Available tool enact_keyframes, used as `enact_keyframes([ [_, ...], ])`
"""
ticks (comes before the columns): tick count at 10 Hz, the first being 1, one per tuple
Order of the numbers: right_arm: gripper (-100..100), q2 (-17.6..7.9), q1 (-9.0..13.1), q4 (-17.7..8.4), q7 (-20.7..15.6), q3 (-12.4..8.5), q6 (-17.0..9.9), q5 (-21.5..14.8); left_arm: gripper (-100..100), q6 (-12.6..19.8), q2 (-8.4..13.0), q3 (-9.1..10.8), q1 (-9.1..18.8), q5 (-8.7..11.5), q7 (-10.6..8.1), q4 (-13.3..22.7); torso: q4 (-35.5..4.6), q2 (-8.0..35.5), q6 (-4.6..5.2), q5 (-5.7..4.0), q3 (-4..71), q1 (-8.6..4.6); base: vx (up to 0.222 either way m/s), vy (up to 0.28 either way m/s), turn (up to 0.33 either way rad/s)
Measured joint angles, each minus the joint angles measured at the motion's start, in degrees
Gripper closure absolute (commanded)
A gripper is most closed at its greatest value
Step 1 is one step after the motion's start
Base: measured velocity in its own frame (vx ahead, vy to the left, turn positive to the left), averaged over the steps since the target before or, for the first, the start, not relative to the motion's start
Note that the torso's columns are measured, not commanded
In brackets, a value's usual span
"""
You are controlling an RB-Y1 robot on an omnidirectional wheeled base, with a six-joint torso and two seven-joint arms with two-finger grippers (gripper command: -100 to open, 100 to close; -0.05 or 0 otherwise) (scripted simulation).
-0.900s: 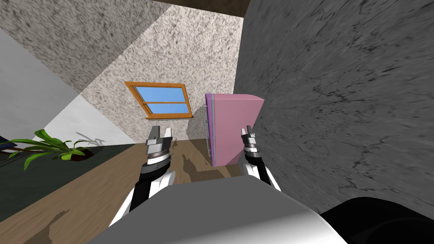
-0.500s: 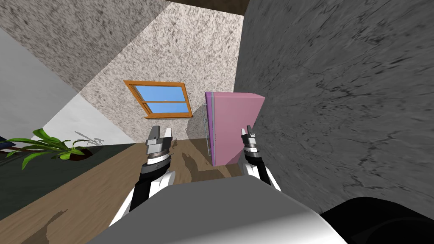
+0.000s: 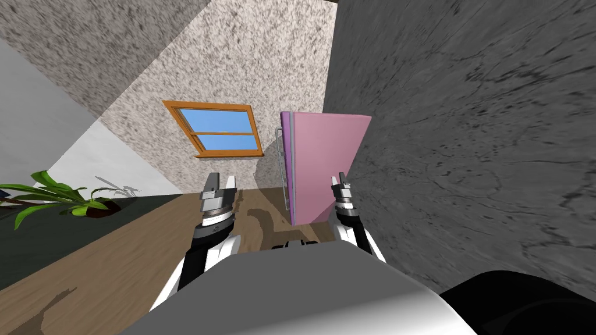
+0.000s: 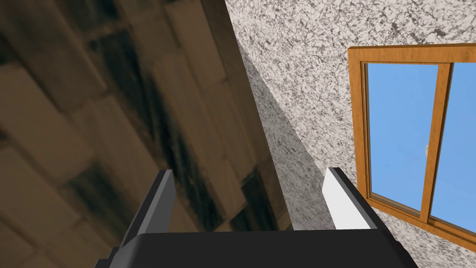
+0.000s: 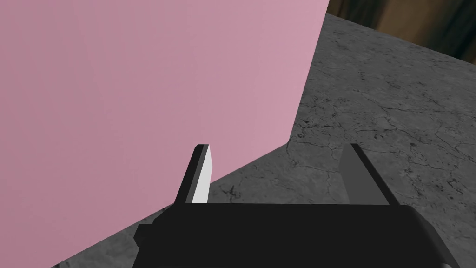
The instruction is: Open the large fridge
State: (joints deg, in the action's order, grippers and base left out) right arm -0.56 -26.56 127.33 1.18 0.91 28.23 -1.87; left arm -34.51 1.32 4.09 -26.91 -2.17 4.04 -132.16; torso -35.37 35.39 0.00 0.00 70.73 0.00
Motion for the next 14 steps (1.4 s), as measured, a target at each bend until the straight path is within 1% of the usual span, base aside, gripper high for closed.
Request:
enact_keyframes([
  [1, -100, 0.0, 0.0, 0.0, 0.0, 0.0, 0.0, 0.0, 0, 0.0, 0.0, 0.0, 0.0, 0.0, 0.0, 0.0, -4.23, 4.23, 0.0, 0.0, 8.46, 0.0, 0.023, 0.018, -0.047],
  [2, -100, -1.01, 0.18, -0.2, -0.23, -0.09, 0.07, 0.02, 0, 0.0, 0.0, 0.0, -0.01, 0.0, 0.0, 0.02, -6.11, 6.11, 0.01, 0.01, 12.43, 0.05, 0.039, 0.038, -0.079],
  [3, -100, -2.29, 0.54, -0.55, -0.73, -0.14, 0.24, -0.03, 0, 0.0, -0.01, 0.0, -0.01, 0.0, 0.0, 0.02, -6.66, 6.6, 0.0, 0.03, 13.58, 0.09, 0.054, 0.05, -0.089],
  [6, -100, -6.98, 2.1, -1.66, -3.18, -0.65, 0.87, -0.06, 0, 0.0, -0.01, -0.01, -0.02, 0.0, 0.0, 0.02, -6.89, 6.82, 0.0, 0.04, 13.88, 0.13, 0.077, 0.105, -0.123],
  [9, -100, -12.32, 4.69, -3.2, -7.01, -1.49, 1.77, -0.13, 0, 0.0, -0.02, -0.01, -0.02, 0.0, 0.0, 0.02, -6.9, 6.83, 0.0, 0.02, 13.87, 0.07, 0.102, 0.149, -0.179],
  [11, -100, -15.9, 6.86, -4.55, -10.17, -2.02, 2.6, -0.27, 0, 0.0, -0.01, -0.01, -0.03, 0.0, 0.0, 0.02, -6.89, 6.82, -0.01, 0.0, 13.89, 0.0, 0.107, 0.133, -0.133],
  [13, -100, -18.64, 8.03, -5.38, -12.31, -2.38, 3.32, -0.33, 0, 0.0, -0.01, 0.0, -0.02, 0.0, 0.0, 0.02, -6.95, 7.02, 0.02, -0.05, 13.76, -0.15, 0.084, 0.125, -0.171],
  [14, -100, -20.37, 9.1, -5.97, -13.89, -2.66, 3.74, -0.41, 0, 0.0, -0.01, -0.01, -0.02, 0.0, 0.0, 0.02, -6.92, 6.92, 0.0, 0.02, 13.82, 0.09, 0.112, 0.197, -0.253],
])
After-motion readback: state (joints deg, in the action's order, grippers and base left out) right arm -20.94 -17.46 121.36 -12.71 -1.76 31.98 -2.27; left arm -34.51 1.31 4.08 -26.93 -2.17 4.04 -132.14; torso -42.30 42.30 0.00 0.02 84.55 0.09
